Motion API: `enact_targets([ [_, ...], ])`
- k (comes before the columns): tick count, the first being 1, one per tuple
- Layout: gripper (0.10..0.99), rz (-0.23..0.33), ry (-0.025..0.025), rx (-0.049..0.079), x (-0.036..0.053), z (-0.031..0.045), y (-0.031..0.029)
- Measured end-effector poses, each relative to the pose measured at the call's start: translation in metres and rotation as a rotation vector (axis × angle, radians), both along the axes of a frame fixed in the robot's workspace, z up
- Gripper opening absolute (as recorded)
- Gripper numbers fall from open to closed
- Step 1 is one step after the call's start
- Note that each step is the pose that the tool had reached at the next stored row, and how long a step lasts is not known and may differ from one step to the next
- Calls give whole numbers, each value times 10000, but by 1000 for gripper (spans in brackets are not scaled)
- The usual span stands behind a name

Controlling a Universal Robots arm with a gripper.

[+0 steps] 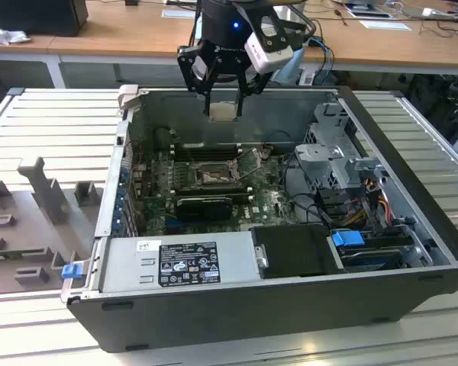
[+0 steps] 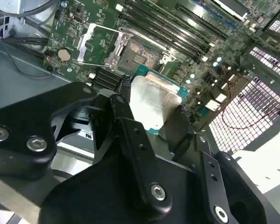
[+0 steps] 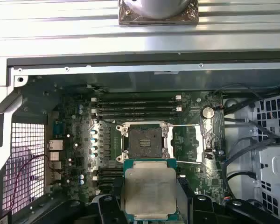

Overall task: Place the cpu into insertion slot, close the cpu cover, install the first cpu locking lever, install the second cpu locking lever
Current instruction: 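Place the cpu into insertion slot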

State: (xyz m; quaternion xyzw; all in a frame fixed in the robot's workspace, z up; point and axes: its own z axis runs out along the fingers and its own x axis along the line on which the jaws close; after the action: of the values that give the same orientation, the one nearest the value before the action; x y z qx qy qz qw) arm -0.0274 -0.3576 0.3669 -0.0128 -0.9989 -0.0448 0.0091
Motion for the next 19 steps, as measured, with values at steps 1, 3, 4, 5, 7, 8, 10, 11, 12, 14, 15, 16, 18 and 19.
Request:
enact_targets([
  [1,529,-3,0,0,0,0,0],
  [3,529,-60,0,0,0,0,0],
  [4,529,-86,0,-1,0,0,0],
  [5,529,-94,1,-2,0,-2,0],
  [7,529,-94,0,0,0,-8,0],
  [8,529,-97,2,0,0,-12,0],
  [10,529,-124,13,-11,0,-18,0],
  [11,529,-141,13,-12,0,-18,0],
  [12,529,-168,13,-12,0,-19,0],
  [14,529,-212,13,-11,0,-20,0],
  [15,529,-232,12,-11,1,-20,0],
  [16,529,-248,13,-11,0,-20,0],
  [18,529,-292,12,-10,0,-20,0],
  [19,529,-320,12,-10,0,-21,0],
])
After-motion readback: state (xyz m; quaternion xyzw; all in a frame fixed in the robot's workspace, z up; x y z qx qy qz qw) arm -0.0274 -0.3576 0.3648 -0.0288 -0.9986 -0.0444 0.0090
